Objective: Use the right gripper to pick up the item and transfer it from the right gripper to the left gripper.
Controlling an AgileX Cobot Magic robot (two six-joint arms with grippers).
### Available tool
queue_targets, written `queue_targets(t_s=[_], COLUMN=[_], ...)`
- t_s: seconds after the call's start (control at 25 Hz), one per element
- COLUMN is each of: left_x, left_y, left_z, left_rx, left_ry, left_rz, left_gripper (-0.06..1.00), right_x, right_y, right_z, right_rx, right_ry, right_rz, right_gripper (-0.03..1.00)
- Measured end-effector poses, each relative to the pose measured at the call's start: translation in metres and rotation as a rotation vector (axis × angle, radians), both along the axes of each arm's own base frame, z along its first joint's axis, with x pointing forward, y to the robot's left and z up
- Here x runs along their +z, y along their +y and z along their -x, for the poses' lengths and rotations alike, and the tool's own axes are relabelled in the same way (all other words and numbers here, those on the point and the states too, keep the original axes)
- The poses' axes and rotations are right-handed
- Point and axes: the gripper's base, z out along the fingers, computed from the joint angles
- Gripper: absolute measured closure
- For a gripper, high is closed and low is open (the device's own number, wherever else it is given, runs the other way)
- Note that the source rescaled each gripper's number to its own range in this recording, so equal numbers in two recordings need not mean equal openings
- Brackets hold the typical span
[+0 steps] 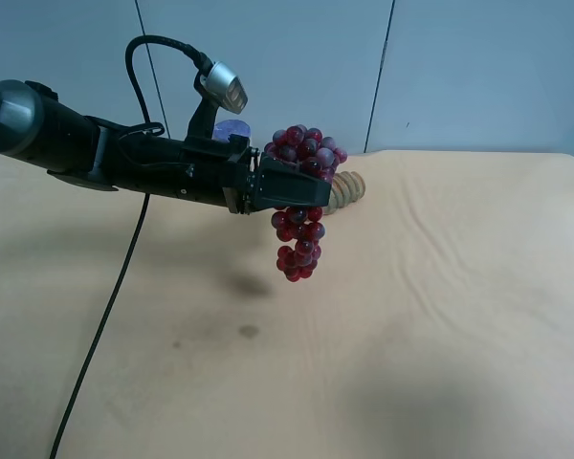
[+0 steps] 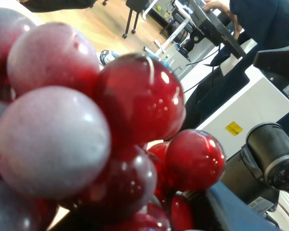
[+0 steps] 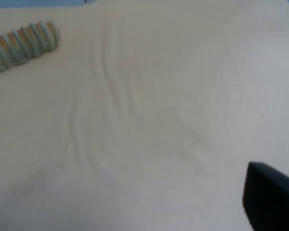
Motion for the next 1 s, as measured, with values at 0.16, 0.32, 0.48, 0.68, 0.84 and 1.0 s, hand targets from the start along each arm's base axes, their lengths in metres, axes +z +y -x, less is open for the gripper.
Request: queue_targets(t_s=[0.16, 0.32, 0.48, 0.68, 0.84, 1.0], left_x=[0.000, -0.001, -0.006, -0.008, -0.014, -0.014], left_y=[0.000, 0.000, 0.001, 0.002, 0.004, 0.009], left_z=[0.000, 0.000, -0.001, -0.002, -0.002, -0.004], left_rx=[0.001, 0.003, 0.015, 0.033, 0.043, 0.089], left_ry=[0.007, 0.023, 0.030, 0.043, 0.068, 0.049], left_rz=[0.000, -0.014, -0.063, -0.094, -0.166, -0.274], left_gripper=[0.94, 0.94, 0.94, 0.94, 0.94, 0.94], right_x=[0.000, 0.000, 0.000, 0.000, 0.000, 0.000], right_y=[0.000, 0.000, 0.000, 0.000, 0.000, 0.000], right_z=[0.000, 0.000, 0.000, 0.000, 0.000, 0.000], right_rx=[0.000, 0.000, 0.000, 0.000, 0.000, 0.000], right_ry=[0.000, 0.000, 0.000, 0.000, 0.000, 0.000], right_rz=[0.000, 0.000, 0.000, 0.000, 0.000, 0.000], right_gripper=[-0.03, -0.03, -0.03, -0.03, -0.03, -0.03])
